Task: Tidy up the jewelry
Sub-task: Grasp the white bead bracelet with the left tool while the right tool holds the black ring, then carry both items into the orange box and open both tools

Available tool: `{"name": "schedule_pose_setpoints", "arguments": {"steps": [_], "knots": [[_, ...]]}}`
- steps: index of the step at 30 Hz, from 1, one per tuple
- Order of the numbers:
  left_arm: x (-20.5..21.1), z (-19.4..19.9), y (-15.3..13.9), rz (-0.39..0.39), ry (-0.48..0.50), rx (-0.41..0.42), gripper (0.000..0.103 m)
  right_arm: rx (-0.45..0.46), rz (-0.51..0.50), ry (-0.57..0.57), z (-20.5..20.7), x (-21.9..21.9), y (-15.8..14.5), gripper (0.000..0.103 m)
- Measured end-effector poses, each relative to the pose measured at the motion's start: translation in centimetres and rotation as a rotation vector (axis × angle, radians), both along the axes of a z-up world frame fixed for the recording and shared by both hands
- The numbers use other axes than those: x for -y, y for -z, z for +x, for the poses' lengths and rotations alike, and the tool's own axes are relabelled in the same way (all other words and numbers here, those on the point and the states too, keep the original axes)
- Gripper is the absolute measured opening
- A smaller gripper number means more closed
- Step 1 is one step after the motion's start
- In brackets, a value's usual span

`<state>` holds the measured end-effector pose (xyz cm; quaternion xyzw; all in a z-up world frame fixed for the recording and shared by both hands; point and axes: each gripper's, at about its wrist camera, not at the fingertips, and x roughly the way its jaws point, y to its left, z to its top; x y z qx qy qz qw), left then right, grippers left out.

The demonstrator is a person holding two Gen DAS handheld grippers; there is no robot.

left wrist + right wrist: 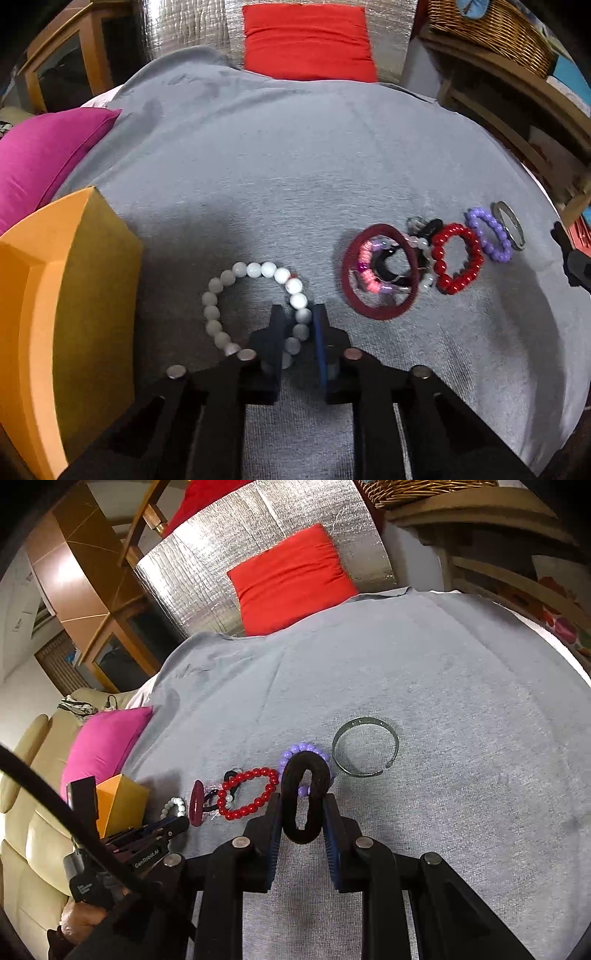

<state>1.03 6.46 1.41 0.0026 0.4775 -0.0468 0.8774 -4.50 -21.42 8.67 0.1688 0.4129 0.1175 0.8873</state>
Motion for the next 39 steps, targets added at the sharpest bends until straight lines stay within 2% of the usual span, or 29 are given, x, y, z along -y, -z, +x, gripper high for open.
{"name": "schedule_pose_setpoints", "arguments": {"steps": [3, 5, 9, 15, 20, 24, 27, 31, 36, 39], "knots": [[0.2, -0.5, -0.3, -0.031, 0.019, -0.009, 0.009, 0.005, -0.007, -0.002, -0.1, -0.2, 0.0, 0.023], [0.0, -0.8, -0.7, -0.09, 0.026, -0.013, 0.009, 0.015, -0.02, -0.001, -0.1, -0.3, -0.1, 0.023], [0.7, -1.9, -2.2, -0.143, 0.049, 0.02, 0.009, 0.029, -0.032, 0.001, -0.3, -0.6, -0.3, 0.023], [1.0, -3.7, -6.5, -0.248, 0.07, 0.141, 0.009, 0.05, -0.054, -0.008, -0.6, -1.0, -0.6, 0.023], [-1.0, -5.5, -10.9, -0.338, 0.033, 0.26, 0.009, 0.063, -0.054, -0.026, -0.8, -1.6, -0.8, 0.023], [-3.9, -7.5, -14.1, -0.373, -0.03, 0.356, 0.009, 0.074, -0.05, -0.064, -1.2, -3.1, -1.0, 0.023], [-6.4, -8.9, -15.9, -0.347, -0.084, 0.417, 0.009, 0.093, -0.051, -0.105, -1.7, -4.6, -1.1, 0.023], [-10.8, -10.1, -15.9, -0.326, -0.195, 0.429, 0.009, 0.087, -0.047, -0.181, -1.7, -8.2, -1.2, 0.023], [-16.5, -9.6, -13.3, -0.299, -0.34, 0.355, 0.009, 0.073, -0.044, -0.327, 0.0, -15.4, -2.7, 0.023], [-19.1, -8.2, -10.8, -0.293, -0.415, 0.277, 0.009, 0.04, -0.044, -0.422, 1.1, -20.5, -3.9, 0.023]]}}
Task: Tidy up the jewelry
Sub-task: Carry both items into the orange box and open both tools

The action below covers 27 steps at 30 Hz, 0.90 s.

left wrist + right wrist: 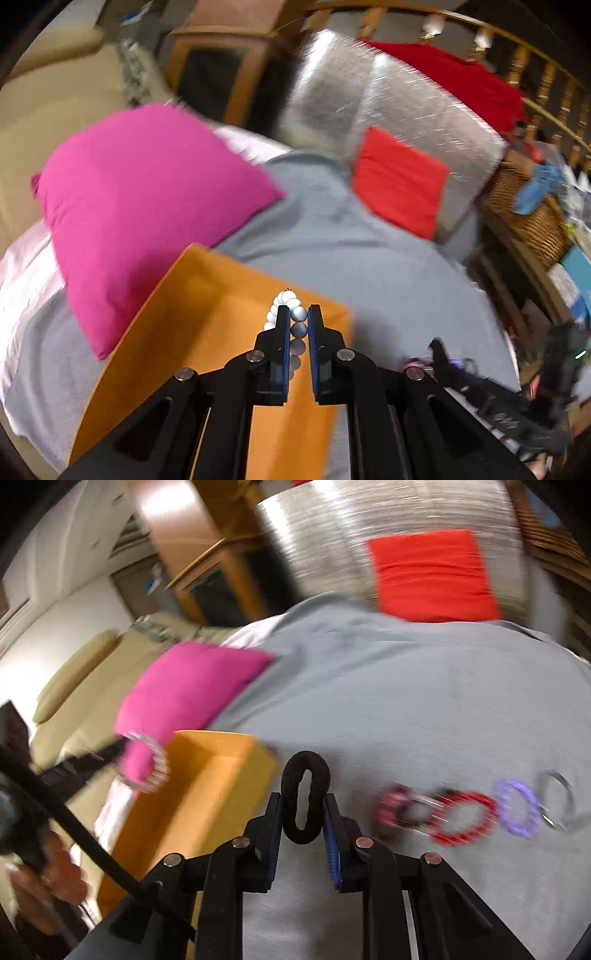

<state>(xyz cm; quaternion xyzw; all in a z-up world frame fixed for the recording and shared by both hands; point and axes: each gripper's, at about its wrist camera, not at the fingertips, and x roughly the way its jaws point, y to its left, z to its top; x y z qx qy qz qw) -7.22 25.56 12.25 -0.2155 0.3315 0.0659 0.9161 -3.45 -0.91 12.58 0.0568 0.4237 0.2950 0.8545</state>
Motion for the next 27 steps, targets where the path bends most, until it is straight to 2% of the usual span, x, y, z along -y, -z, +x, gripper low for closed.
{"name": "schedule_pose_setpoints", "arguments": {"steps": [6, 10, 15, 19, 21, 25, 27], "knots": [[-2.8, 1.9, 4.5, -0.018, -0.077, -0.139, 0.009, -0.154, -0.034, -0.128, 2.5, -9.1, 0.0, 0.023], [-3.4, 2.7, 5.5, 0.011, -0.117, -0.194, 0.009, -0.231, -0.093, -0.164, 4.0, -13.6, 1.4, 0.023], [-3.8, 3.2, 6.9, 0.094, -0.18, -0.292, 0.01, -0.273, -0.166, -0.133, 5.6, -16.7, 3.3, 0.026], [-4.6, 3.0, 7.0, 0.056, -0.195, -0.289, 0.01, -0.303, -0.194, -0.087, 7.0, -17.4, 4.4, 0.034], [-4.8, 2.5, 6.6, 0.071, -0.209, -0.281, 0.011, -0.286, -0.199, -0.074, 7.2, -17.4, 4.4, 0.044], [-4.8, 1.7, 5.4, 0.094, -0.246, -0.257, 0.032, -0.243, -0.106, -0.06, 6.8, -15.5, 2.5, 0.054], [-4.6, 1.4, 4.9, 0.095, -0.238, -0.24, 0.032, -0.221, -0.07, -0.052, 6.7, -14.7, 1.4, 0.055]]}}
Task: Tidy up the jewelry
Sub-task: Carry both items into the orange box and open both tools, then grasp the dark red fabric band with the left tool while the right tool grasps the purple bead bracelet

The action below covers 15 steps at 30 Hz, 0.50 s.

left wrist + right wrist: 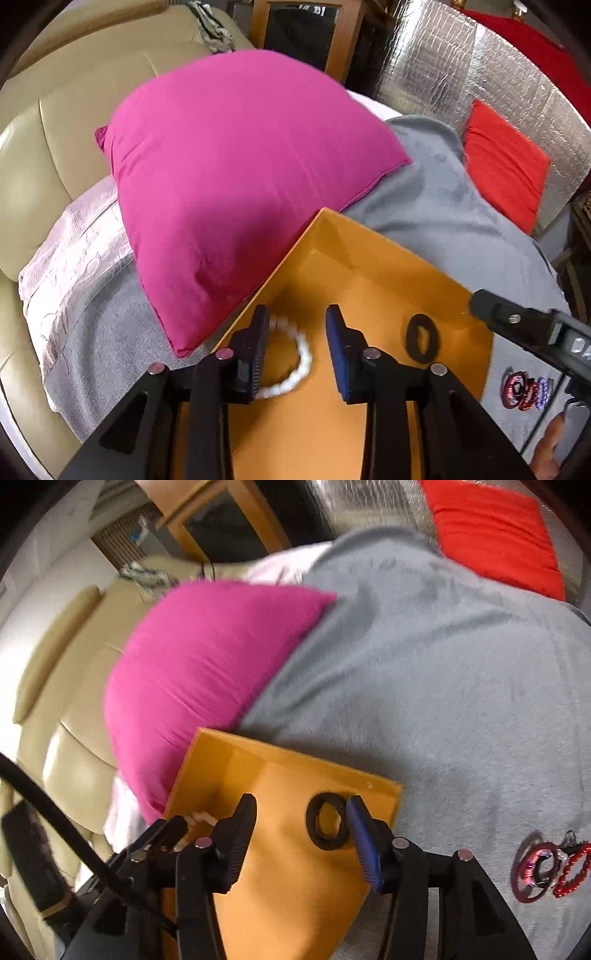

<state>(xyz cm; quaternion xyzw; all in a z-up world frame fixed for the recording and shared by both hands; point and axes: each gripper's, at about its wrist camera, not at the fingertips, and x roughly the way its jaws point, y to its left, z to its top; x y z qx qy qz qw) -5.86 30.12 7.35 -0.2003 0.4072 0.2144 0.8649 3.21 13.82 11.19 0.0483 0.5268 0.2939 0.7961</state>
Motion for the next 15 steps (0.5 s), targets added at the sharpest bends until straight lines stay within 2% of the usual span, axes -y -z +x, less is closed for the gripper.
{"name": "schedule_pose_setpoints", "arguments": {"steps": [3, 7, 11, 15], "knots": [[0.7, -0.5, -1.0, 0.028, 0.022, 0.033, 0.032, 0.05, 0.048, 0.024, -0.6, 2.2, -2.0, 0.055], [2.9, -0.7, -3.0, 0.084, 0.073, 0.095, 0.033, 0.137, 0.098, 0.091, -2.1, 8.3, -4.0, 0.055], [6.5, -1.1, -5.1, 0.139, 0.164, 0.182, 0.041, 0.171, 0.121, 0.218, -3.4, 16.9, -5.1, 0.055], [10.7, -1.1, -6.6, 0.193, 0.267, 0.246, 0.047, 0.162, 0.138, 0.365, -4.7, 26.1, -4.4, 0.055]]}}
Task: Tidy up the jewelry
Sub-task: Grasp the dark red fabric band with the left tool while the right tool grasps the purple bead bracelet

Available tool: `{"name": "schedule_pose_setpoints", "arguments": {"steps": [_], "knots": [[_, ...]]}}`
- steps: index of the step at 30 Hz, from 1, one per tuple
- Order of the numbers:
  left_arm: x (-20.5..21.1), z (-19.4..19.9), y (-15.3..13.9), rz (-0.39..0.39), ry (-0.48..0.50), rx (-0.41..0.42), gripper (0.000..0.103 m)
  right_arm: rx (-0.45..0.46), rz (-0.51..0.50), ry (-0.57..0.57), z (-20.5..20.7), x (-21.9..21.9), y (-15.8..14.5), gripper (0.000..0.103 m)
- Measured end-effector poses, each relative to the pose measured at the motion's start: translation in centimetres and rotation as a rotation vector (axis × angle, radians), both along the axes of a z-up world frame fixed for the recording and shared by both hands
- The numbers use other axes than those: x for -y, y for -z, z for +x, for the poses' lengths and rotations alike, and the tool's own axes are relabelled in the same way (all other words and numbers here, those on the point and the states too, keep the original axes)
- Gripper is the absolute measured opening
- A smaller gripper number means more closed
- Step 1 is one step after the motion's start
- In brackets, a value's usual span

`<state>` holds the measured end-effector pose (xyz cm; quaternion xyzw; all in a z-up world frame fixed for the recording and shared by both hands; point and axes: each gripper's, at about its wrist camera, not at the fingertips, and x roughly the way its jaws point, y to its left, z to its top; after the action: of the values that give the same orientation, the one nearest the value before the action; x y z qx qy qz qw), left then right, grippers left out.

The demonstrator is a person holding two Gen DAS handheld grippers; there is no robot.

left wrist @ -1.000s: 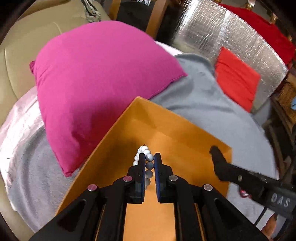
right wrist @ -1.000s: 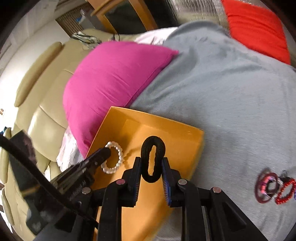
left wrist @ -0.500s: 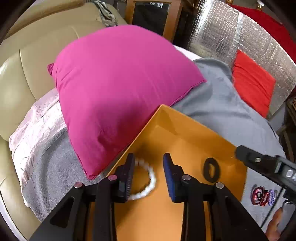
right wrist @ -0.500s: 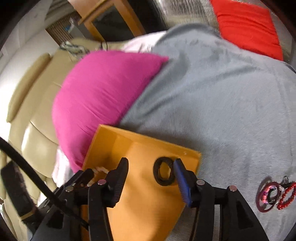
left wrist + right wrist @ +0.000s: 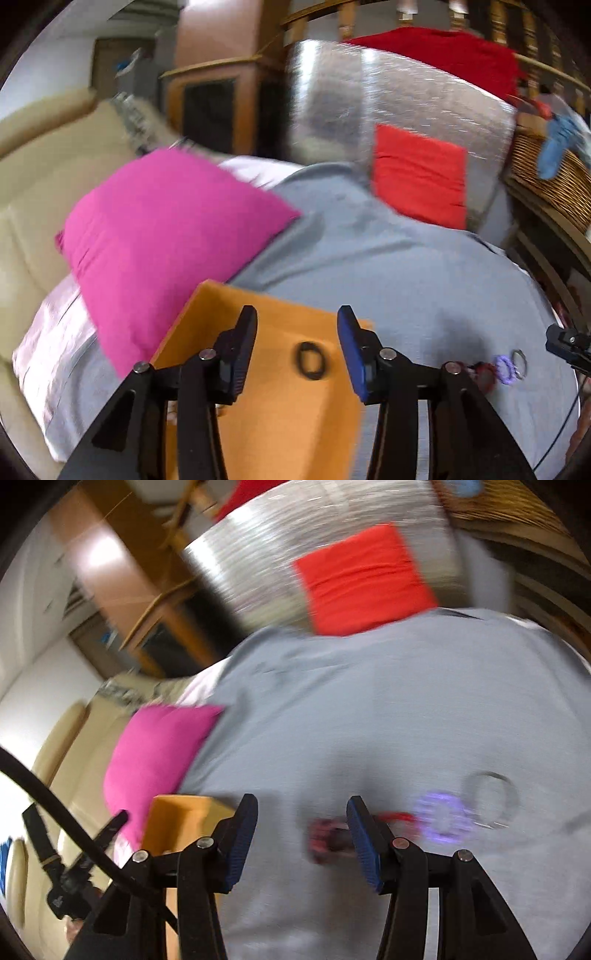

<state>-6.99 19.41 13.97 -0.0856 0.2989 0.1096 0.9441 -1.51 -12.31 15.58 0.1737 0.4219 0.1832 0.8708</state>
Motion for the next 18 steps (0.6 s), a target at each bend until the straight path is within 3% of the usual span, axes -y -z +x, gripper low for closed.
{"name": "schedule_pose_setpoints", "arguments": {"steps": [8, 13, 18], "knots": [[7.3, 2.3, 0.5, -0.007, 0.187, -0.008, 0.048, -0.093, 0.187, 0.149, -1.0, 9.7, 5.0, 0.054], [11.6, 4.4, 2.6, -0.014, 0.294, -0.079, 0.048, -0.132, 0.191, 0.196, 0.0, 12.8, 7.4, 0.054], [15.0, 6.1, 5.0, -0.054, 0.369, -0.161, 0.054, -0.186, 0.114, 0.236, 1.8, 14.4, 9.3, 0.051]]}}
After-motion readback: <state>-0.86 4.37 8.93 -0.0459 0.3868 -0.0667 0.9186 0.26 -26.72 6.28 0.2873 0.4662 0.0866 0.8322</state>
